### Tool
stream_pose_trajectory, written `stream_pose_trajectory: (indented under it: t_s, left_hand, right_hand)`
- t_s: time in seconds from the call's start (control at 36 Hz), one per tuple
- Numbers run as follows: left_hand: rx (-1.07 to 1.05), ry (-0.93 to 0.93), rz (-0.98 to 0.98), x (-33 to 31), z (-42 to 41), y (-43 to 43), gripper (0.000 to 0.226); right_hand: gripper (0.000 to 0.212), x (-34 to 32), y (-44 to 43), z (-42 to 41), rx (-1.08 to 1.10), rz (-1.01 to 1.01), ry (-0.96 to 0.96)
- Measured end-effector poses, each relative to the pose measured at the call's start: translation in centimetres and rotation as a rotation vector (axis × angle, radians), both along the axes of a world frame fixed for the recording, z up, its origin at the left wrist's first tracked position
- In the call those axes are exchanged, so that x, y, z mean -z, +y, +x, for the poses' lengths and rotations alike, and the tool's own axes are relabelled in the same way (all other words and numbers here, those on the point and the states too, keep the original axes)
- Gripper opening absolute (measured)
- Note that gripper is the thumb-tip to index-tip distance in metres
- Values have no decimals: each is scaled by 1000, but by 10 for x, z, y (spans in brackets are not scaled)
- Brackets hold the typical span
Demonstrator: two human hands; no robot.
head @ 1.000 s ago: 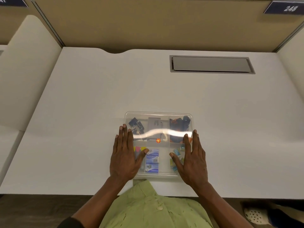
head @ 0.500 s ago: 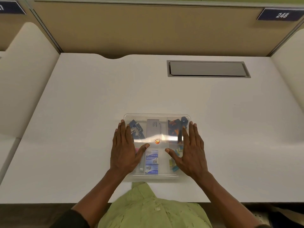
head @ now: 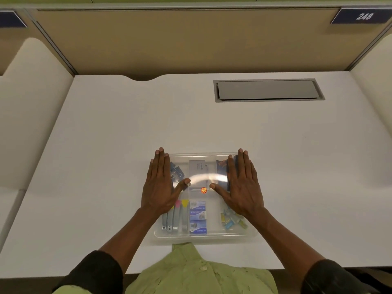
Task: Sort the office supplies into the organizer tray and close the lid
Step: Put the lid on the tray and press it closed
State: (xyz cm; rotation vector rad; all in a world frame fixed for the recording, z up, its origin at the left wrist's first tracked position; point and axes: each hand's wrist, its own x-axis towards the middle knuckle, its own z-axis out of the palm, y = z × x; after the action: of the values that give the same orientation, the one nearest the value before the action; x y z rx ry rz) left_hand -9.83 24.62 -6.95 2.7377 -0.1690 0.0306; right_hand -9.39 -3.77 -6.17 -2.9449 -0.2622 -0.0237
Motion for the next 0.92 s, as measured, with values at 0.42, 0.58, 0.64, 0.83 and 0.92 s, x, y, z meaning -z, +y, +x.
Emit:
stream_pose_trajectory:
  t_s: [0.42, 0.58, 0.64, 0.83, 0.92]
  left_hand:
    - [-7, -12, 96, 8, 20, 2, 109]
    - [40, 30, 198, 2, 27, 4, 107]
    - [45, 31, 228, -2, 21, 2, 106]
    - [20, -9, 134, 0, -43, -10, 99]
    - [14, -28, 100, 3, -62, -9, 99]
  right_hand:
    - [107, 4, 3, 10, -6, -7, -36]
    - [108, 7, 3, 14, 21, -3, -37]
    - [109, 8, 3, 13, 22, -6, -36]
    - [110, 10, 3, 13, 28, -9, -30]
    - [110, 9, 3, 13, 28, -6, -29]
